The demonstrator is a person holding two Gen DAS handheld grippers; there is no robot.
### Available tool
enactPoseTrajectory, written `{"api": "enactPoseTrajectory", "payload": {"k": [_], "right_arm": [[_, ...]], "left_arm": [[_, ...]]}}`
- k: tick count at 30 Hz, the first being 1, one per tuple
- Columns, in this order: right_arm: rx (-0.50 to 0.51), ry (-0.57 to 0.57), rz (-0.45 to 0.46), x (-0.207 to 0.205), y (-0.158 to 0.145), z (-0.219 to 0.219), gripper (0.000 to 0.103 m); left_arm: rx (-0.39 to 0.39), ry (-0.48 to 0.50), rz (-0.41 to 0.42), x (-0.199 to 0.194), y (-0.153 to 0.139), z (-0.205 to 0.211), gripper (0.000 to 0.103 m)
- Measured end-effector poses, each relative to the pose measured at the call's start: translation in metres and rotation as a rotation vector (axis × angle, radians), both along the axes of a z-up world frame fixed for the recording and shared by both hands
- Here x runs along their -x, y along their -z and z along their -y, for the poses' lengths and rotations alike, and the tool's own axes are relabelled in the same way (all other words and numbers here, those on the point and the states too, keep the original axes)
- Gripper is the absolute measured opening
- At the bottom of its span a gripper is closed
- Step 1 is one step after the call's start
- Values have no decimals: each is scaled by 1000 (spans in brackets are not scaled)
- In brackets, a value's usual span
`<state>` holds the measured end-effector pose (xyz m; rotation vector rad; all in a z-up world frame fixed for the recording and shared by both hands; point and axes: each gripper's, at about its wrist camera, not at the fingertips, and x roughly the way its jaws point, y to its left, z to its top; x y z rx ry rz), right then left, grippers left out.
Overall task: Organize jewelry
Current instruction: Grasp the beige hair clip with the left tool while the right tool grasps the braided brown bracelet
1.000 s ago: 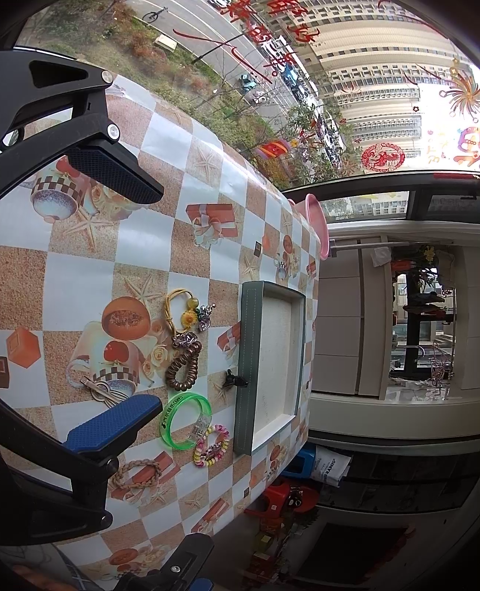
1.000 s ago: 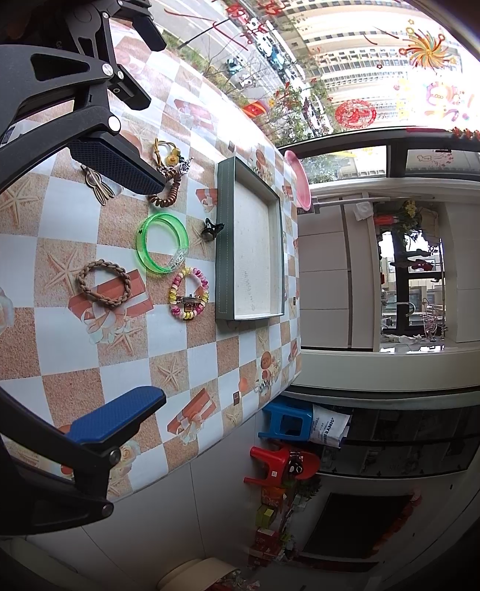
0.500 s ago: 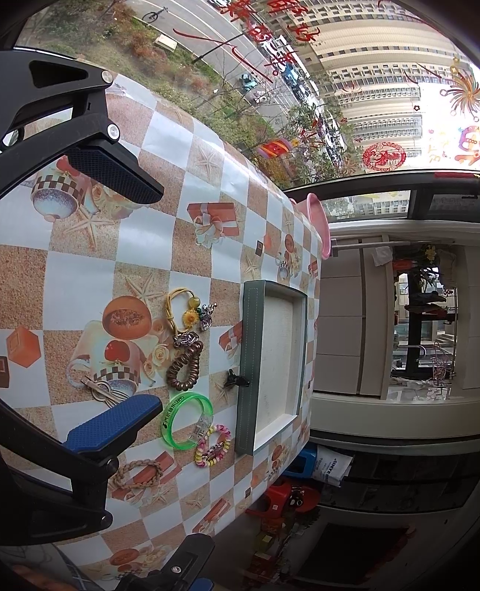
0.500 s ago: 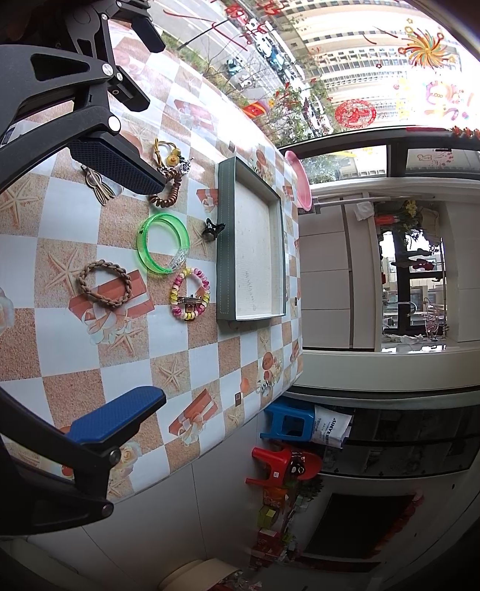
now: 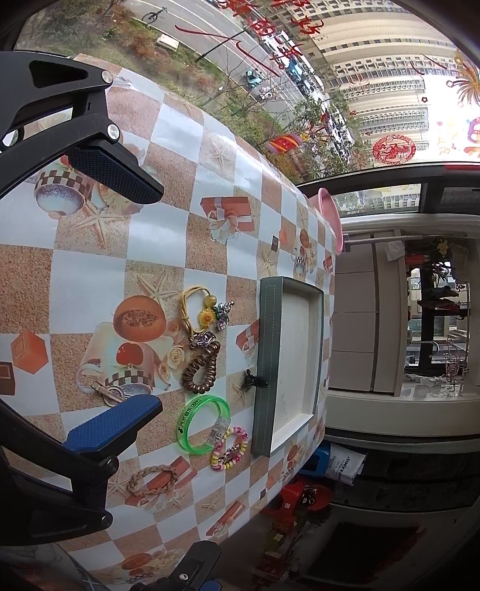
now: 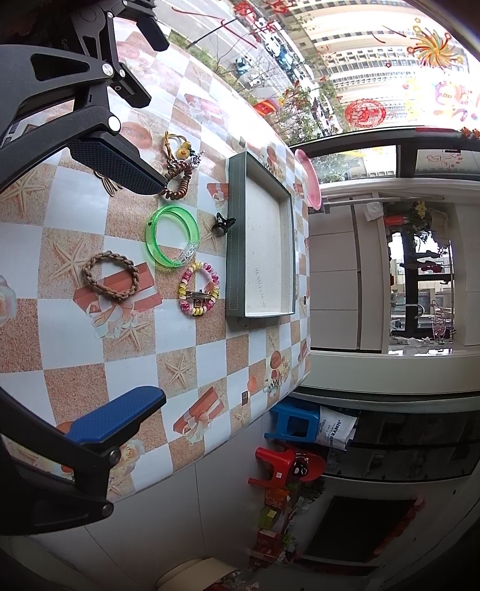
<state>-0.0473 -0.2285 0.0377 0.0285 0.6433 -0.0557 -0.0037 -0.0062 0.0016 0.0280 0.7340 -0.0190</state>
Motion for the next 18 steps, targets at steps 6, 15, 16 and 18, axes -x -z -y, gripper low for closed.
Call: {"api": "enactPoseTrajectory", "payload": {"k": [6, 15, 16, 18], "right_arm": [[-24, 1, -117, -7, 23, 20, 103], [-97, -40, -300, -36, 60, 39, 103], [-96, -48, -313, -42, 63, 40, 103], [-93, -66, -331, -51, 68, 38, 101]], "left_arm": [[34, 64, -109, -9, 21, 3, 103], [-8, 191, -207, -20, 44, 34, 103], [-15, 203, -210, -21, 45, 38, 103], [-27, 223, -216, -24, 47, 43, 103]]}}
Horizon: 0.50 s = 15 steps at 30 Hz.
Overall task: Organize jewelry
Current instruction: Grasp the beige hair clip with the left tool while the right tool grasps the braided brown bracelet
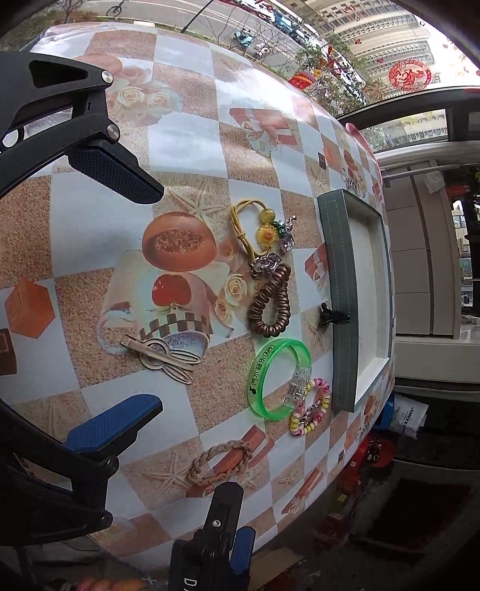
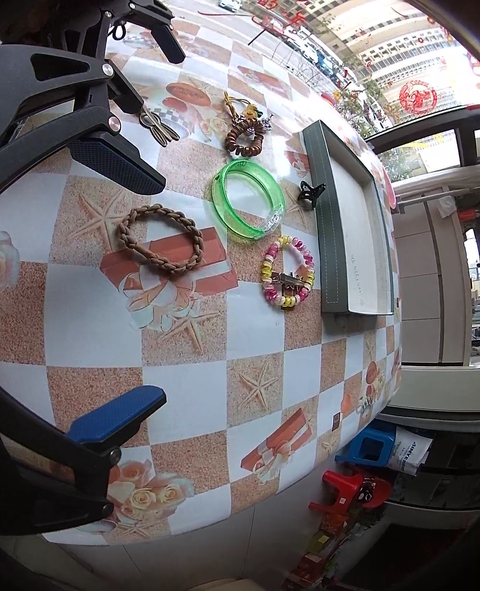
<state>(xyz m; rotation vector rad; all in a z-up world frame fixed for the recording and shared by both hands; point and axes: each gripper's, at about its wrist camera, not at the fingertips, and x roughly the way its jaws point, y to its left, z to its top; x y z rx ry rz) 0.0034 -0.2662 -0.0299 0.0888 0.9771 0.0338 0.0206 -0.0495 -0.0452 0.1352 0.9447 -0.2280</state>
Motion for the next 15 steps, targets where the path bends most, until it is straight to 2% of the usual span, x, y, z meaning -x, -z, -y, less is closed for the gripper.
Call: {"api": "enactPoseTrajectory", "payload": {"k": [2, 6, 9, 11, 14, 15], "right_arm": [[11, -15, -20, -8, 4, -2, 89], [35, -49, -56, -20, 12, -9, 75], [61, -79, -89, -25, 19, -15, 65], [88, -91, -86, -26, 19, -19, 63], [92, -97, -93, -25, 19, -21, 57], [93, -101, -93, -25, 18, -22, 54]], "left_arm": [[-10, 14, -4, -2, 2, 5, 103], [-26, 33, -21, -8, 7, 12, 103], [-22, 50, -33, -8, 9, 16, 92], [-23, 59, -33, -8, 9, 19, 90], [-6, 94, -36, -5, 7, 24, 72], [-6, 112, -36, -4, 6, 26, 58]]}}
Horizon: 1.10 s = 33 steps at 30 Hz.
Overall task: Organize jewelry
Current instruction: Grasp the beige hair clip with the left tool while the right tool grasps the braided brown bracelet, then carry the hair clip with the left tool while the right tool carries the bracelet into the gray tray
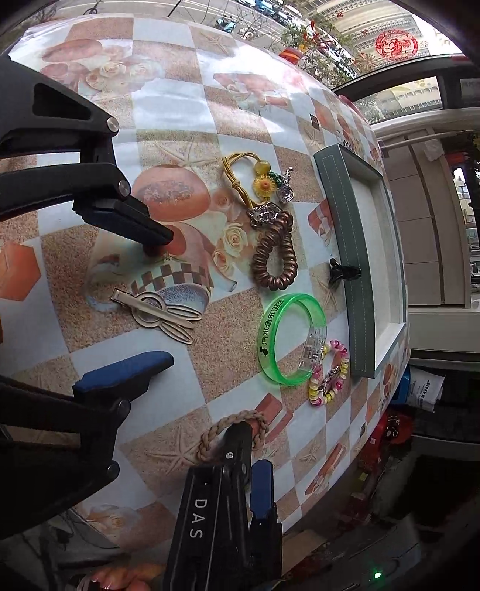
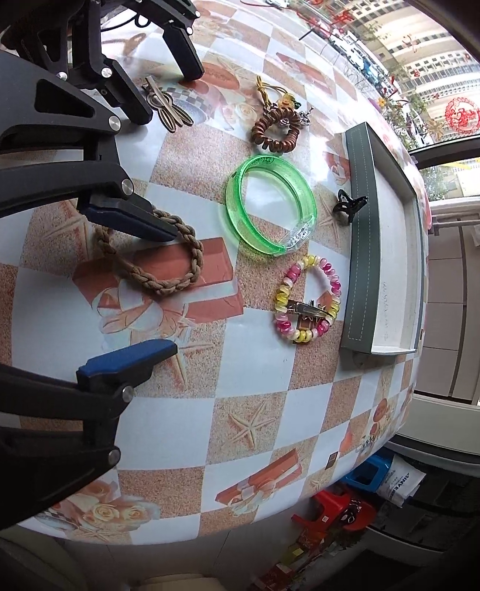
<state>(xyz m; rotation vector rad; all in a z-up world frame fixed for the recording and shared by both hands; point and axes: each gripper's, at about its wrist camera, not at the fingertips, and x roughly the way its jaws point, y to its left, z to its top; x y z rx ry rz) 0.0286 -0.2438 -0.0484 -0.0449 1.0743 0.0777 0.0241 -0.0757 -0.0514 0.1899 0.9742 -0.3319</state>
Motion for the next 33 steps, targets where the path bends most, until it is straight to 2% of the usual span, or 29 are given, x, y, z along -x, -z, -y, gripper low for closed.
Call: {"api": "enactPoseTrajectory", "payload": {"k": [1, 2, 3, 4, 6, 12, 20, 24, 27, 29, 33], "right_arm": [[-1, -5, -1, 0, 0, -1, 50], [-2, -11, -1, 1, -1, -3, 41], [-5, -14, -2, 1, -1, -4, 35], [-9, -14, -1, 1, -1, -5, 22], [-19, -12, -1, 2, -2, -5, 8], [-123, 21, 19, 7, -10, 10, 8], [-200, 24, 115, 4, -61, 23, 8], [-238, 12, 155, -12, -89, 27, 8], [-246, 4, 178, -28, -108, 27, 8], [-242, -1, 194, -42, -121, 26, 8], [-254, -7, 197, -76, -137, 25, 8]], "left_arm": [[1, 20, 1, 2, -1, 2, 38], [1, 32, -2, 3, -2, 3, 31], [-2, 35, -5, 3, -3, 4, 31], [9, 40, -12, 2, -3, 3, 31], [58, 37, -33, 0, -6, -2, 31], [160, -12, -2, -3, -35, -24, 31], [211, -46, 104, -21, -93, -44, 31], [250, -56, 168, -40, -126, -52, 31], [251, -71, 212, -61, -145, -56, 31], [244, -82, 231, -77, -153, -57, 31], [254, -115, 211, -118, -152, -62, 31]]}}
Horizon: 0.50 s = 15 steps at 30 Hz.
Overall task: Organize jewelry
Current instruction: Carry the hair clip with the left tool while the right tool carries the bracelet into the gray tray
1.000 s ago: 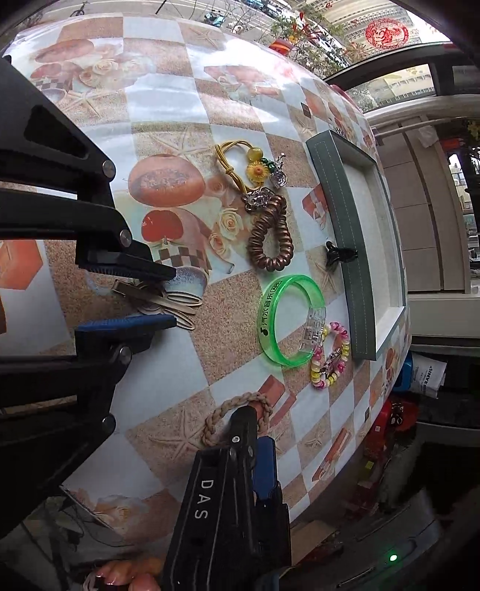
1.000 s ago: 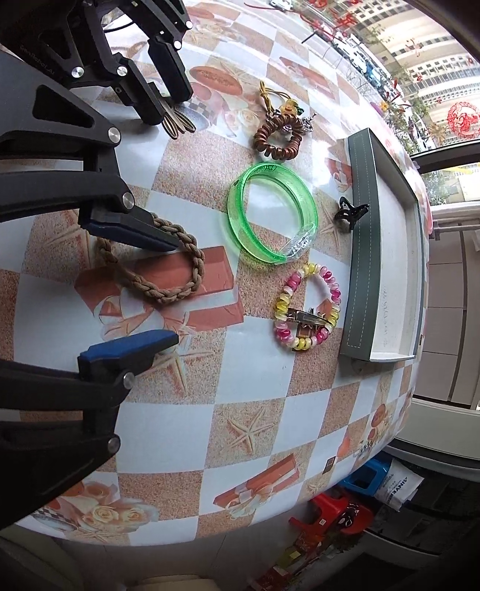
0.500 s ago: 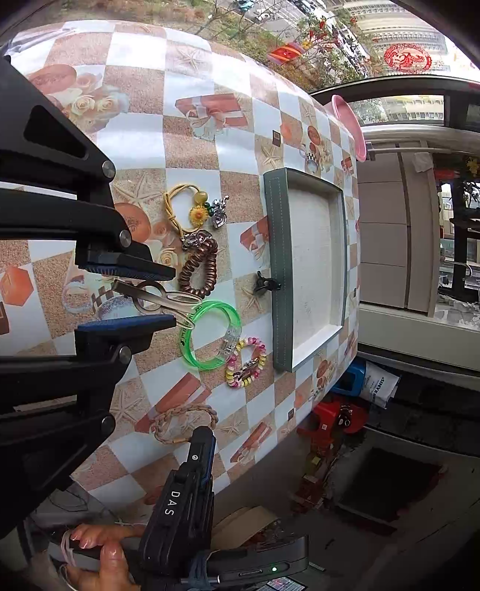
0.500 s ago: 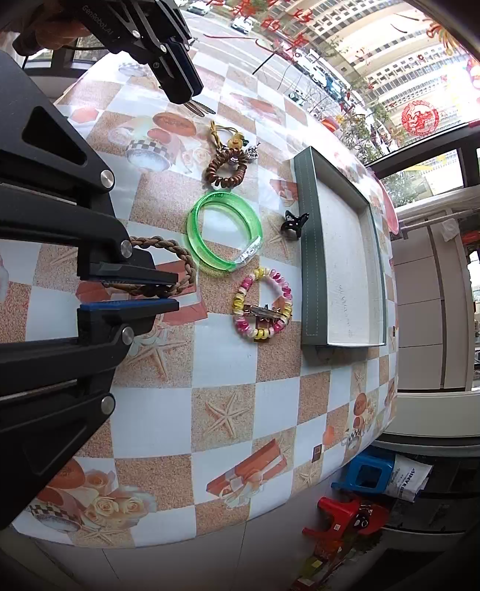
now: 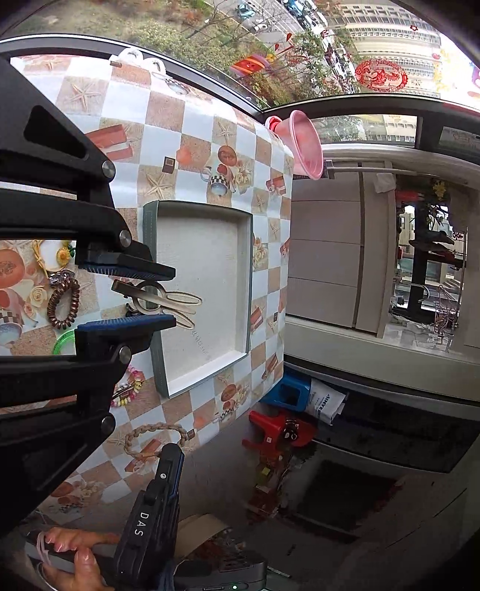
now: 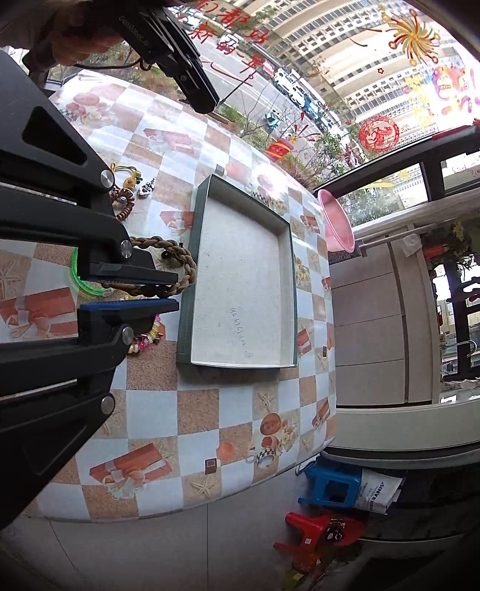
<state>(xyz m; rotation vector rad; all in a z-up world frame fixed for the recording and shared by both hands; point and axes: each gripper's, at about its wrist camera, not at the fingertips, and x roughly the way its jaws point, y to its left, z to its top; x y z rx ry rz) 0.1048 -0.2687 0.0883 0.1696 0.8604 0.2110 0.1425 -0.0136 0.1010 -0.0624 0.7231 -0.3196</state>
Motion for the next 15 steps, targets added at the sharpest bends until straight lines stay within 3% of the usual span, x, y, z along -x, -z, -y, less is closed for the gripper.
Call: {"api": "enactPoseTrajectory", "payload": {"k": [5, 15], "right_arm": [[-34, 21, -32, -52, -5, 4, 8], [-3, 62, -89, -148, 29, -1, 8]], "left_arm": [[-18, -50, -36, -56, 16, -1, 31], [-78, -86, -145, -160, 82, 18, 31]]}}
